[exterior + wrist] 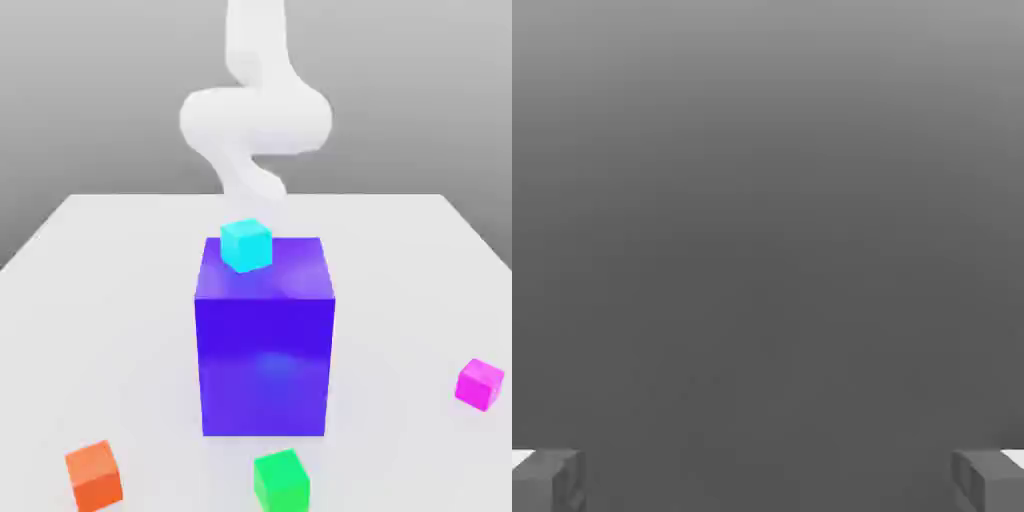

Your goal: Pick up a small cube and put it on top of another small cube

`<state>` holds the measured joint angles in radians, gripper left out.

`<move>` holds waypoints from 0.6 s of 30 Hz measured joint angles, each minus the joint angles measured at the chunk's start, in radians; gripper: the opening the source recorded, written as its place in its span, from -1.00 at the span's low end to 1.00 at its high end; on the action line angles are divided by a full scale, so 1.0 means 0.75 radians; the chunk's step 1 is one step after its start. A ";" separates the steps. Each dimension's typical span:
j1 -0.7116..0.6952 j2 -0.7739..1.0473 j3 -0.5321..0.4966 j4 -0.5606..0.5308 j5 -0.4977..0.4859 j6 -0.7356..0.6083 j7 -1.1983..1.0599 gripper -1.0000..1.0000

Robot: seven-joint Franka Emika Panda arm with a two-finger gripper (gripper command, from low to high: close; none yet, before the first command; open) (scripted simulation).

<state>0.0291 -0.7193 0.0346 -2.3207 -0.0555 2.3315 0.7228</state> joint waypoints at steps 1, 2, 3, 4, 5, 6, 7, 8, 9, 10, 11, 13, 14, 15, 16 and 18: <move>0.018 0.054 0.022 -0.013 -0.035 0.020 -0.052 0.00; 0.036 0.109 0.043 -0.025 -0.069 0.040 -0.104 0.00; 0.054 0.163 0.063 -0.037 -0.102 0.060 -0.156 0.00; 0.072 0.217 0.082 -0.048 -0.134 0.079 -0.208 0.00; 0.091 0.270 0.099 -0.060 -0.165 0.098 -0.261 0.00; 0.110 0.322 0.114 -0.071 -0.193 0.116 -0.312 0.00; 0.129 0.373 0.129 -0.083 -0.220 0.134 -0.365 0.00; 0.149 0.423 0.142 -0.094 -0.245 0.152 -0.417 0.00; 0.167 0.473 0.156 -0.105 -0.267 0.170 -0.471 0.00; 0.186 0.523 0.169 -0.117 -0.288 0.189 -0.527 0.00; 0.207 0.572 0.181 -0.128 -0.308 0.208 -0.583 0.00; 0.246 0.668 0.205 -0.152 -0.339 0.247 -0.701 0.00; 0.266 0.716 0.217 -0.164 -0.351 0.267 -0.762 0.00; 0.286 0.763 0.230 -0.176 -0.361 0.288 -0.826 0.00; 0.304 0.809 0.245 -0.189 -0.367 0.310 -0.891 0.00; 0.362 0.899 0.273 -0.214 -0.372 0.354 -1.027 0.00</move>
<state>0.3006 -0.0453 0.2395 -2.4811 -0.3346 2.5972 -0.0476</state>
